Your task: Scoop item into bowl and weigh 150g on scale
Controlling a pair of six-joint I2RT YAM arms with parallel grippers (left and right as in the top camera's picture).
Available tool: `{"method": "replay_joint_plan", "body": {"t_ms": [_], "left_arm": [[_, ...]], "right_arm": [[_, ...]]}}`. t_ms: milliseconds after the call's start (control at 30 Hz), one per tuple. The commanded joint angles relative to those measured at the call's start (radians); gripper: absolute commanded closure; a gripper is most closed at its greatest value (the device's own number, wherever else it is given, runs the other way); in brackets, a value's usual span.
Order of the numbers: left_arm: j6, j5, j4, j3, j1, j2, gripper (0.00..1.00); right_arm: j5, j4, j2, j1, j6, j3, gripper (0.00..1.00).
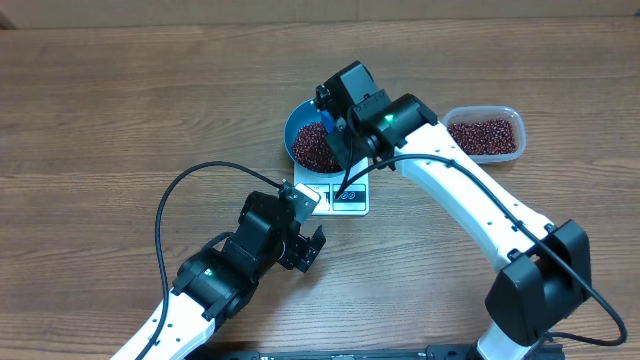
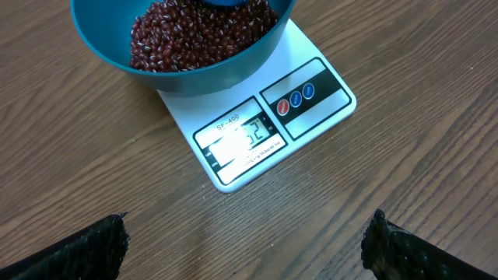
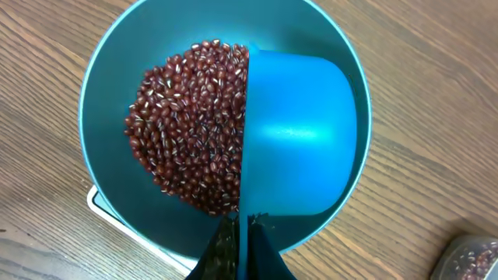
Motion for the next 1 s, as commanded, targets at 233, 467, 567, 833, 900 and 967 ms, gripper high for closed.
{"method": "replay_joint_plan", "body": {"t_ms": [233, 467, 567, 833, 900, 967], "left_arm": [[-0.003, -0.009, 0.001, -0.007, 0.004, 0.005, 0.01], [-0.003, -0.009, 0.001, -0.007, 0.004, 0.005, 0.0], [-0.003, -0.009, 0.001, -0.007, 0.004, 0.005, 0.01], [-0.003, -0.009, 0.001, -0.007, 0.004, 0.005, 0.01], [-0.003, -0.009, 0.0, -0.007, 0.004, 0.005, 0.01], [-0.003, -0.009, 0.001, -0.007, 0.004, 0.005, 0.0]], "right_arm": [[0.01, 0.0, 0.023, 0.041, 0.008, -0.005, 0.96], [0.01, 0.0, 0.025, 0.044, 0.012, -0.022, 0.96], [0.007, 0.0, 0.025, 0.044, 0.012, -0.028, 0.96], [-0.048, -0.008, 0.025, 0.046, 0.011, -0.028, 0.96], [-0.059, -0.012, 0.025, 0.046, 0.011, -0.028, 0.96], [-0.079, -0.011, 0.025, 0.051, 0.011, -0.028, 0.96]]}}
